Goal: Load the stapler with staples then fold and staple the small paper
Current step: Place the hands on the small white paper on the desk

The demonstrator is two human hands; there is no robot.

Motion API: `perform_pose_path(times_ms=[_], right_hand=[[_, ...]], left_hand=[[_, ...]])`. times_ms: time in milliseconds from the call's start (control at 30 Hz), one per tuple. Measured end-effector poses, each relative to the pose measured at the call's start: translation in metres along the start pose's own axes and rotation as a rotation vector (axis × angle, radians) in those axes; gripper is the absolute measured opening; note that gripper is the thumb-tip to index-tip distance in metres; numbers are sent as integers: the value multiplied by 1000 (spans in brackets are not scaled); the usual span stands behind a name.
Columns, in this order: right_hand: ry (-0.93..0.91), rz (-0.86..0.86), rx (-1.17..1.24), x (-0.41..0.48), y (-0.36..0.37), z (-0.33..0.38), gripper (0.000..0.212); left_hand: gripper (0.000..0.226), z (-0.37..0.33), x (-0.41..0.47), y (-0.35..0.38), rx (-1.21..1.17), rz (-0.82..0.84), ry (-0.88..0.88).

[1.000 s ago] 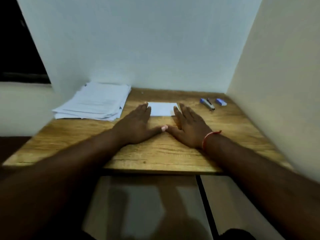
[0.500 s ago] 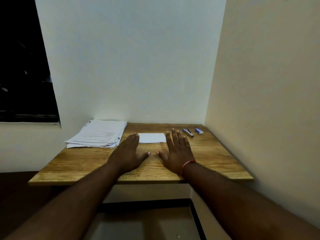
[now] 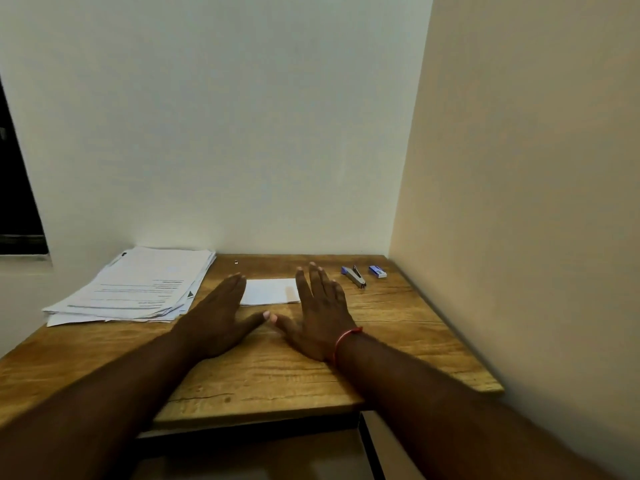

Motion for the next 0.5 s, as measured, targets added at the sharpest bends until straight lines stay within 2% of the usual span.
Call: perform_pose_path(times_ms=[133, 300, 400, 500], right_hand=[[14, -28, 53, 35, 4, -10, 112], [6, -27, 118, 76, 5, -28, 107], [15, 11, 205, 95, 5, -36, 107], [28, 80, 228, 104, 5, -41, 112]], left_hand=[[107, 3, 33, -5, -17, -70, 23], [106, 4, 66, -11, -14, 19, -16], [106, 10, 82, -9, -11, -29, -9], [77, 11, 87, -9, 39, -42, 28]])
Point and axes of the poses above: each hand's wrist, its own x-axis towards the middle knuckle, its own y-axis out of the palm, z = x × y, the point moved 2 cm from there along x, towards the middle knuckle, and after that the axes turned 11 degrees about z, right-handed, at the moved point
